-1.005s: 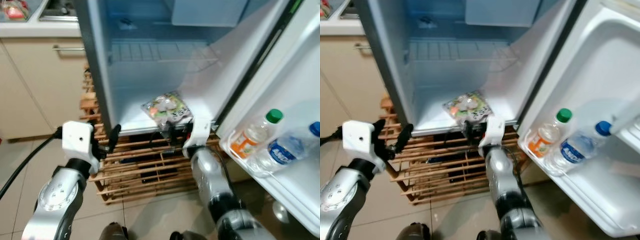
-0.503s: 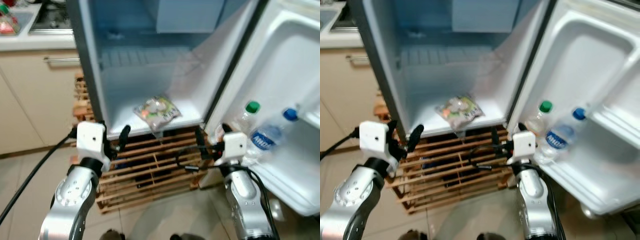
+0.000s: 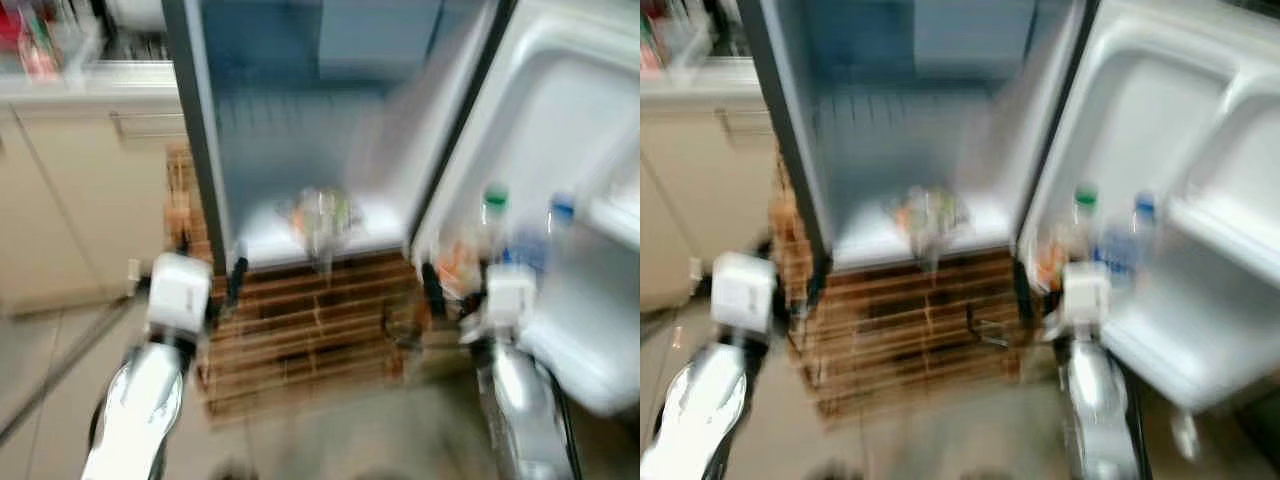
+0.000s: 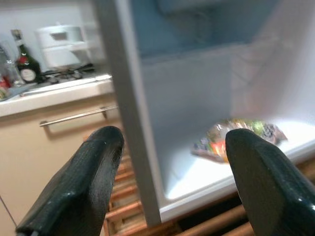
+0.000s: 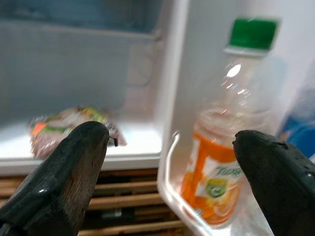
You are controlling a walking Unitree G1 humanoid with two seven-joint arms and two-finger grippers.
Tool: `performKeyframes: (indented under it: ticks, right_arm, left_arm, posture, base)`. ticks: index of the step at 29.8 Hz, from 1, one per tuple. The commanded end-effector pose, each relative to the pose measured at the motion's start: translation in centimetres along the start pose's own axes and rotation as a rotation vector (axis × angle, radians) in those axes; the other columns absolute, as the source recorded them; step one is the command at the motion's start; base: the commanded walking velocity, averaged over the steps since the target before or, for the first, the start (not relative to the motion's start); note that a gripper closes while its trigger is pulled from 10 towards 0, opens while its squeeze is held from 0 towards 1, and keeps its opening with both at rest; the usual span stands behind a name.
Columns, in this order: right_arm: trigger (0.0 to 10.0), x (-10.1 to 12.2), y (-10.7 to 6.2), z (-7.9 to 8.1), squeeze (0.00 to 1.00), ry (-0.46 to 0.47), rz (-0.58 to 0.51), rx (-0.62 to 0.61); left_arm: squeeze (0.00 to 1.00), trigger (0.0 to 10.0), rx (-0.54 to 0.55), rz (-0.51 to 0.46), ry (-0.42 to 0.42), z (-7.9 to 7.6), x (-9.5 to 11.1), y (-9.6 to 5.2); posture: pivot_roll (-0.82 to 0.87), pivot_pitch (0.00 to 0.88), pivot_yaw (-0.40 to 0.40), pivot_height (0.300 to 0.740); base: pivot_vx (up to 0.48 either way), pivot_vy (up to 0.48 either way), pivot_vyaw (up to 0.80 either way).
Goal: Restocking fridge
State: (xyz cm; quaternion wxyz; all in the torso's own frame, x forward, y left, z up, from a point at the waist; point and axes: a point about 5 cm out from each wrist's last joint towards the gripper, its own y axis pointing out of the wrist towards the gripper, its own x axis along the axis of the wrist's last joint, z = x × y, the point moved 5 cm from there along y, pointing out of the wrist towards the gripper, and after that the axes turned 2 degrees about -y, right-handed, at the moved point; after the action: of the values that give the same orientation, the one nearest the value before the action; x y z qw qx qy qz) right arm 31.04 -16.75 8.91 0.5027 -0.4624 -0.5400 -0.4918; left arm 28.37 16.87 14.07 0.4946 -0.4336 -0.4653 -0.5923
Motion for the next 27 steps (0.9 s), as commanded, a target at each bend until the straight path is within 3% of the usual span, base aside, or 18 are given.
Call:
performKeyframes:
  ticks: [1,3,9,15,21,27]
  right_arm:
    - [10.0,0.5,1.4,0.5,0.00,0.021,-0.029,0.001]
    - [10.0,0.5,2.4,1.3,0.00,0.035,-0.021,0.020]
    - [10.0,0.1,2.7,2.4,0.00,0.037,0.007,0.067]
    - [10.0,-0.6,3.6,3.2,0.00,0.042,0.036,0.098]
    - [10.0,-0.4,4.1,3.0,0.00,0.001,0.034,0.066]
    - [10.0,-1.0,4.0,2.1,0.00,-0.034,0.066,0.005]
  left_arm:
    - [0.00,10.0,0.058,-0.030,-0.075,0.8,0.9,1.6]
    - [0.00,10.0,0.072,-0.048,-0.102,1.1,1.5,2.5]
    - [0.00,10.0,0.054,-0.094,-0.070,0.7,2.1,2.7]
    - [0.00,10.0,0.035,-0.099,-0.057,0.4,2.3,3.4]
    - [0.00,10.0,-0.004,-0.059,0.031,-0.1,1.9,4.5]
    - [0.00,10.0,-0.043,-0.059,0.009,-0.6,2.0,4.7]
  posture:
    - [-0.03,0.000,-0.052,0.740]
    - [-0.03,0.000,-0.052,0.740]
    - [-0.02,0.000,-0.054,0.740]
    - [-0.02,0.000,-0.054,0.740]
    - [-0.02,0.000,-0.050,0.740]
    - [-0.03,0.000,-0.037,0.726]
  base:
    - [0.442,0.000,0.00]
    - [0.442,0.000,0.00]
    - [0.446,0.000,0.00]
    - [0.446,0.000,0.61]
    - [0.074,0.000,0.08]
    - [0.000,0.000,0.00]
